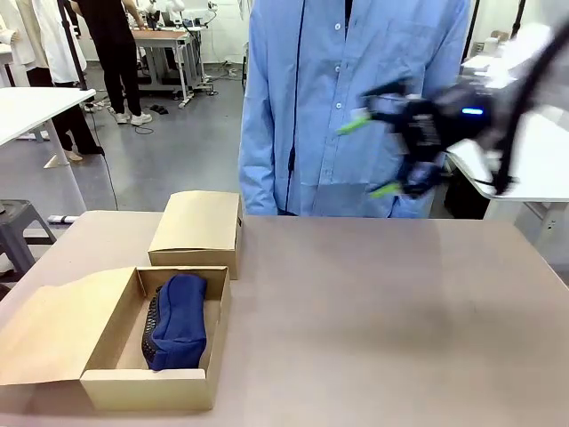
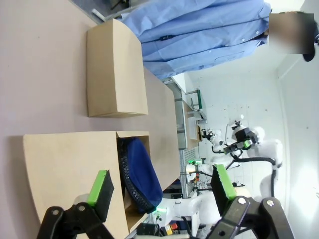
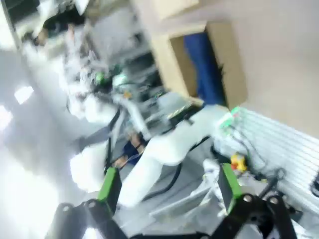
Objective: Place items inside the box.
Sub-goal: Pick up a Pencil pouch or Stapler and place it inside the Mailer Box closest to the robot, then close the lid of the Mailer Box closest to the robot.
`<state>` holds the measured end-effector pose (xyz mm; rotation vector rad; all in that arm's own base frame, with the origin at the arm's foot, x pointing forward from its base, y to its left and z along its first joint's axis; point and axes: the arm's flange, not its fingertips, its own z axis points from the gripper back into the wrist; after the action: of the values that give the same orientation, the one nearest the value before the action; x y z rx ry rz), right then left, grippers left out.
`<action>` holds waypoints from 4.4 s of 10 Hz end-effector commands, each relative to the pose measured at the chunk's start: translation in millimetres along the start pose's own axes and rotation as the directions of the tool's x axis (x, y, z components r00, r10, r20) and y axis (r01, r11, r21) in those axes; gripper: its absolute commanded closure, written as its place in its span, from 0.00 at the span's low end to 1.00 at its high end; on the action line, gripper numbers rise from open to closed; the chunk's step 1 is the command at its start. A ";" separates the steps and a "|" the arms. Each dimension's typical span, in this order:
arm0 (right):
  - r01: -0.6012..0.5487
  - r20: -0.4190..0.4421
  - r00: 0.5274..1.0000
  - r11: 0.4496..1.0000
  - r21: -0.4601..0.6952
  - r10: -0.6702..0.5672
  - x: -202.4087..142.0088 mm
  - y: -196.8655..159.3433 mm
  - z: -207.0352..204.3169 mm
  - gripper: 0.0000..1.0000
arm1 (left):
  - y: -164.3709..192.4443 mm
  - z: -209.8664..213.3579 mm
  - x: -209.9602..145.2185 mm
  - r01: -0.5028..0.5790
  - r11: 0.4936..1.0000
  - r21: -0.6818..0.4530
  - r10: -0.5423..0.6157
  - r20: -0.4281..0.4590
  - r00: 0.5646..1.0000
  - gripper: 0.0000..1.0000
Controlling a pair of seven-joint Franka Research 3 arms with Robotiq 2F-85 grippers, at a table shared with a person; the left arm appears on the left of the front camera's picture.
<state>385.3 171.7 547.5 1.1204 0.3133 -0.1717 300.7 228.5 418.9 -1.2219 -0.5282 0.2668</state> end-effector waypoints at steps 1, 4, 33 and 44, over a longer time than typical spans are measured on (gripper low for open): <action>-0.091 -0.224 0.967 0.987 0.132 0.120 12.7 -72.2 63.8 0.00 | -0.1 -0.9 -0.6 0.019 1.000 -0.022 -0.019 0.009 1.000 0.00; -0.368 -0.011 0.922 0.882 0.294 0.388 -10.5 -186.2 134.5 0.00 | -0.1 -0.9 -0.6 0.019 1.000 -0.022 -0.019 0.009 1.000 0.00; -0.421 0.123 0.907 0.846 0.327 0.403 -25.9 -236.7 142.1 0.00 | -73.8 -184.8 -1.4 0.990 0.092 -0.110 -0.925 -0.377 0.045 0.00; -0.421 0.123 0.907 0.846 0.327 0.403 -25.9 -236.7 142.1 0.00 | 62.9 -23.4 28.0 0.887 0.180 -0.425 -0.931 -0.365 0.014 0.00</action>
<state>315.7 -55.2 405.2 1.5098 -0.0325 0.1382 332.8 249.3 363.9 -0.7038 -0.6881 -1.3124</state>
